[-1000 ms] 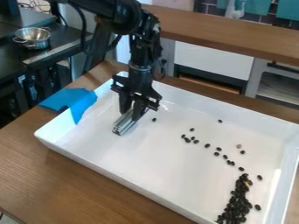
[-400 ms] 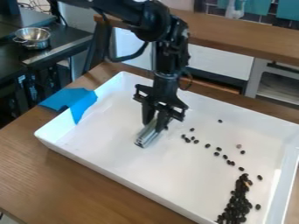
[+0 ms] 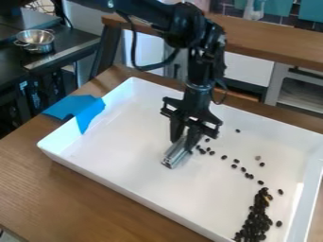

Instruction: Sweep into pile

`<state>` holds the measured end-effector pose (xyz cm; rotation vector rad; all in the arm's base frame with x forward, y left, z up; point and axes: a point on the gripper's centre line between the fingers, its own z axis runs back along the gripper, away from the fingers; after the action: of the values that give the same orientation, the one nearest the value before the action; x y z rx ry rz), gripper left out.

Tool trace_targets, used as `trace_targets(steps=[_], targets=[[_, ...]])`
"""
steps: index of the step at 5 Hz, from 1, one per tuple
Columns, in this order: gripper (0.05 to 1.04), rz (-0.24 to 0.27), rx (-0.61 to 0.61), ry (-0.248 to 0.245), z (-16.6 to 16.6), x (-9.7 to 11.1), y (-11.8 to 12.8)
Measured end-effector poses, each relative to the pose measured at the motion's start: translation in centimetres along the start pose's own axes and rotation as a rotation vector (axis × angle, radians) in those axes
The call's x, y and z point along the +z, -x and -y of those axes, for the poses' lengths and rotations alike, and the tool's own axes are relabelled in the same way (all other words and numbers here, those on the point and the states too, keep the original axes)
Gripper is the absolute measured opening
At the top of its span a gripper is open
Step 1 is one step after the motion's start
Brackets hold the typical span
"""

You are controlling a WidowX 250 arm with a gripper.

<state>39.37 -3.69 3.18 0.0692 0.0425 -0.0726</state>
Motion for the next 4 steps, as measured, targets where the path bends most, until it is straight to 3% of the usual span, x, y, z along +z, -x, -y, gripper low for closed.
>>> trace_targets(steps=[3,4], targets=[[0.337,0.021,-0.042,0.021,3.7,1.2,-0.4],[0.337,0.07,-0.032,0.006,3.8,1.1,-1.1]])
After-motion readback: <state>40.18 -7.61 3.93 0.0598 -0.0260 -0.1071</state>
